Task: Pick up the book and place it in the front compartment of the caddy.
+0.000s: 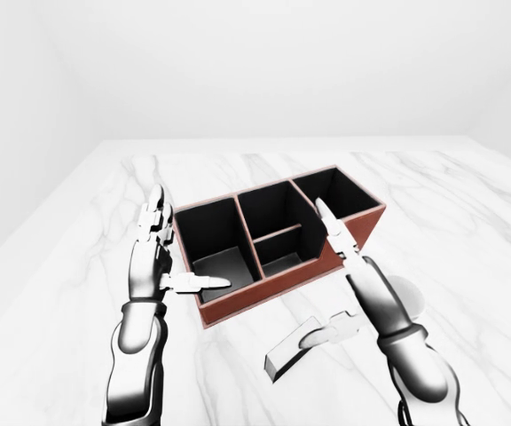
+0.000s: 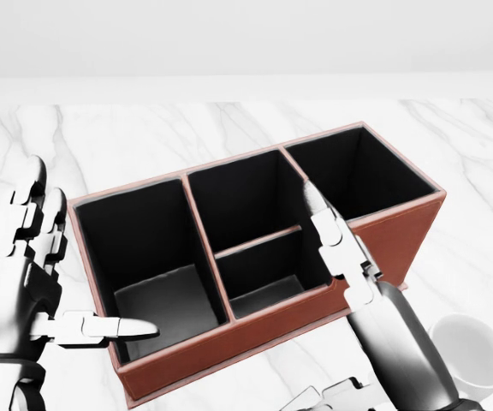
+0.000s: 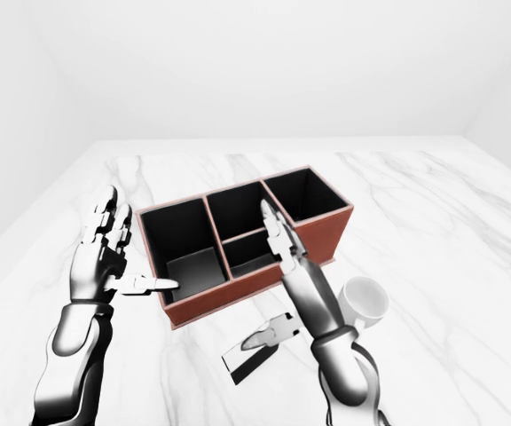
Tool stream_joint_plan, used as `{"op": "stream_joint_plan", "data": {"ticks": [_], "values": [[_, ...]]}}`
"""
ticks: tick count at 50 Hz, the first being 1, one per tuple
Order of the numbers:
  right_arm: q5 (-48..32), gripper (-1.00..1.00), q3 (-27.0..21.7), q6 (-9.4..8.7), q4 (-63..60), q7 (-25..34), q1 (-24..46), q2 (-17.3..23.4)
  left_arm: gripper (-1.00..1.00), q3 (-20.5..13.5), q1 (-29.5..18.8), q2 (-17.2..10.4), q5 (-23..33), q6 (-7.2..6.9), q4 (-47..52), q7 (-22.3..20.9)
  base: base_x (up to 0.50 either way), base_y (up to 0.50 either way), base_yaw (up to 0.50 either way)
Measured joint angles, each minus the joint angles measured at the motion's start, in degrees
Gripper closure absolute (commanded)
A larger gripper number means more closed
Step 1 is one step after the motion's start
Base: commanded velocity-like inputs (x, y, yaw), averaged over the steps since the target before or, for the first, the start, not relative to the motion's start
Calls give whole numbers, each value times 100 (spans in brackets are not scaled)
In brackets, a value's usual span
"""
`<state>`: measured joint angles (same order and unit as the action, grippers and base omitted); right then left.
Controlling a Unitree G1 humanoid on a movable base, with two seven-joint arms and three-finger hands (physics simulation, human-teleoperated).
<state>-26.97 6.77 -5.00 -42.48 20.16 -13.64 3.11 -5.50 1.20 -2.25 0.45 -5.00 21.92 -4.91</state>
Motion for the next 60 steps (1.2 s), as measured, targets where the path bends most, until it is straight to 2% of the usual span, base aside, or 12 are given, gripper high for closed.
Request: {"op": "stream_joint_plan", "data": {"ticks": [39,60], "values": [[-794,-100,477,20,85,-136,-542,183,-100,-14,-8,-5,3,0,51,-4,0,0,0],[-1361,-100,630,399,204,-360,-697,260,-100,-15,-16,-7,1,0,34,-3,0,0,0]]}}
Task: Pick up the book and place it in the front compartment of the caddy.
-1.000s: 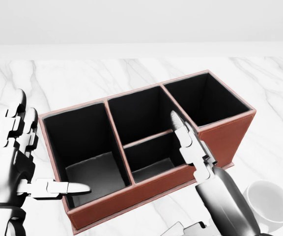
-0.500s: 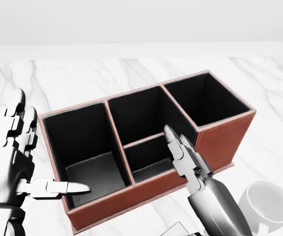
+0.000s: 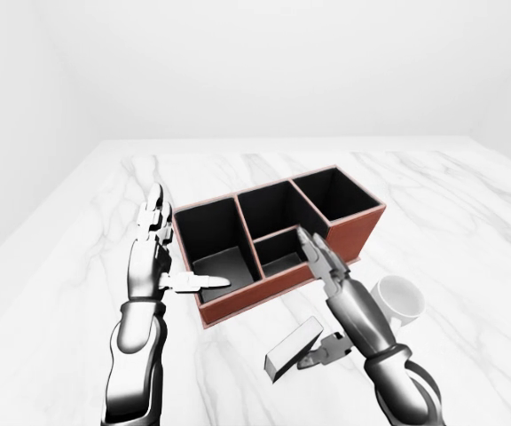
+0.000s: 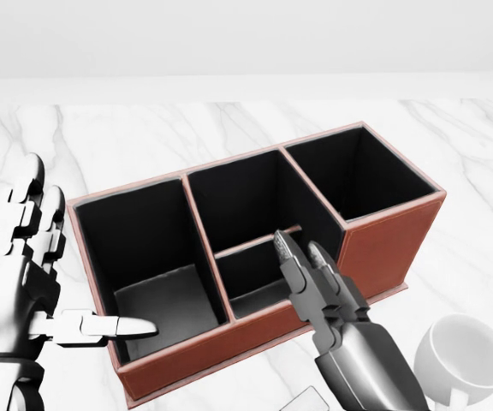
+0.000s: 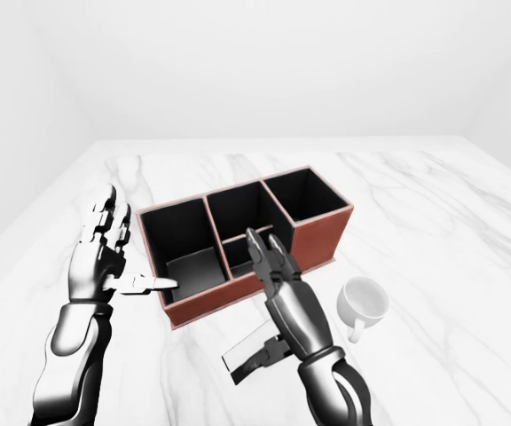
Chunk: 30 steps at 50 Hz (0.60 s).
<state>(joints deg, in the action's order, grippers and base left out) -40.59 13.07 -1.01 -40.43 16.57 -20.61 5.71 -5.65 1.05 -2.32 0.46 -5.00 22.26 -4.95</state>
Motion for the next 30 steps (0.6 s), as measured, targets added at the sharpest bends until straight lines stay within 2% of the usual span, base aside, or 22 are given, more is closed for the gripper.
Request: {"op": "stream_joint_plan", "data": {"ticks": [17,30], "values": [[-418,-100,5,585,596,-366,56,16,-100,-6,4,-1,-1,0,5,-4,0,0,0],[-719,-100,72,601,741,-495,-49,43,-100,-3,-4,-4,10,0,22,-10,0,0,0]]}}
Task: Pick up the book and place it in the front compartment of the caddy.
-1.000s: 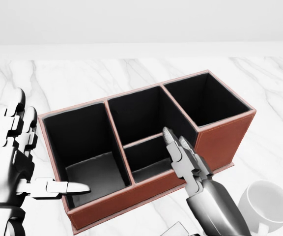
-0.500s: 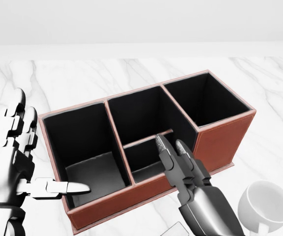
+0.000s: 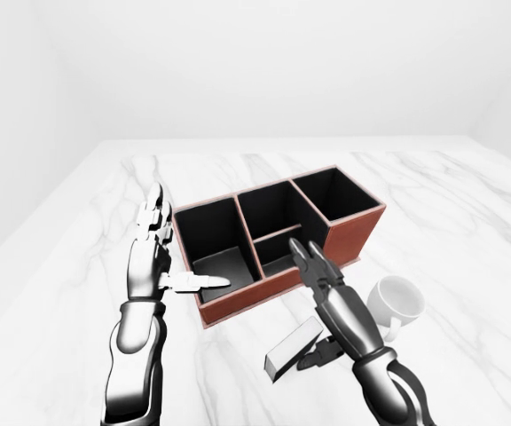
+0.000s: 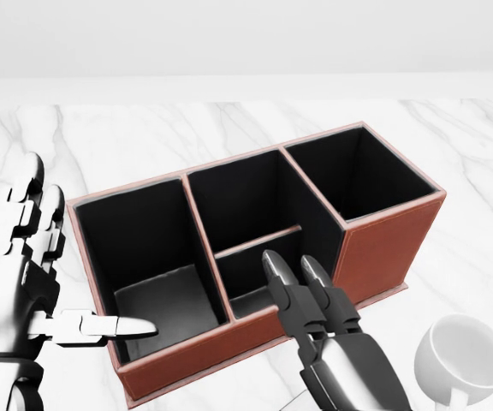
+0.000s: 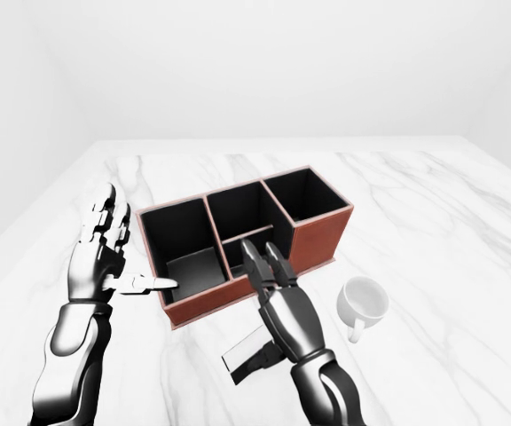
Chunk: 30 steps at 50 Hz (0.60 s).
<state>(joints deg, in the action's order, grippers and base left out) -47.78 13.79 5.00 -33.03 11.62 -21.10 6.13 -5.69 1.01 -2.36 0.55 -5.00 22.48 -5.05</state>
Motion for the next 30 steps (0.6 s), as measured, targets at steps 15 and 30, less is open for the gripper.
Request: {"op": "stream_joint_plan", "data": {"ticks": [15,30], "values": [[-275,-100,133,0,119,-153,-64,73,-100,4,20,5,10,0,21,-8,0,0,0],[-502,-100,71,0,379,-113,257,3,-100,0,12,3,9,0,-11,-11,0,0,0]]}}
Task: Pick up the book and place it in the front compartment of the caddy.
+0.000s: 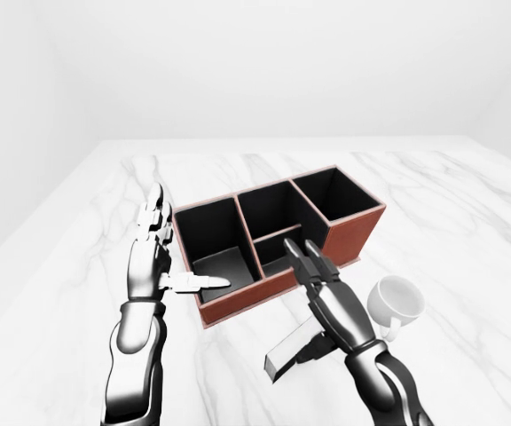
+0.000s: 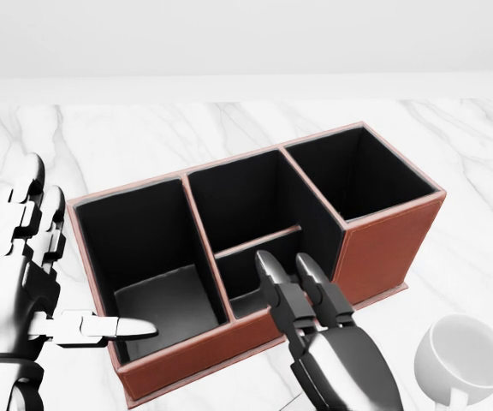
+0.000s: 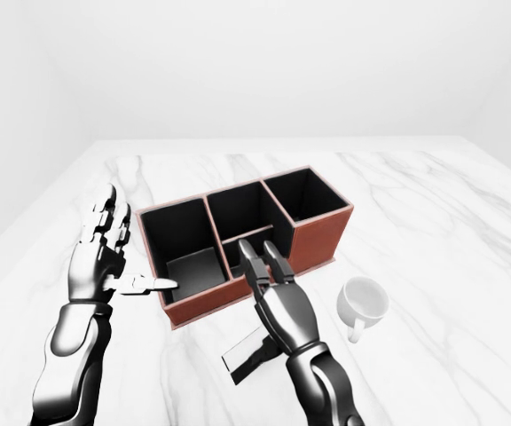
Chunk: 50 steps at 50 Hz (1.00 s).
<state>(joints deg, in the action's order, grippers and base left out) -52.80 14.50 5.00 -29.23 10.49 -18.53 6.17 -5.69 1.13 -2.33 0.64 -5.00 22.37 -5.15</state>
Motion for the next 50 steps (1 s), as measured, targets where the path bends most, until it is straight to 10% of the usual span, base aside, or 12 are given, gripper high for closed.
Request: {"op": "stream_joint_plan", "data": {"ticks": [50], "values": [[-497,-100,365,0,315,-250,-27,53,-100,-79,-35,-36,-45,0,-26,-34,0,0,0]]}}
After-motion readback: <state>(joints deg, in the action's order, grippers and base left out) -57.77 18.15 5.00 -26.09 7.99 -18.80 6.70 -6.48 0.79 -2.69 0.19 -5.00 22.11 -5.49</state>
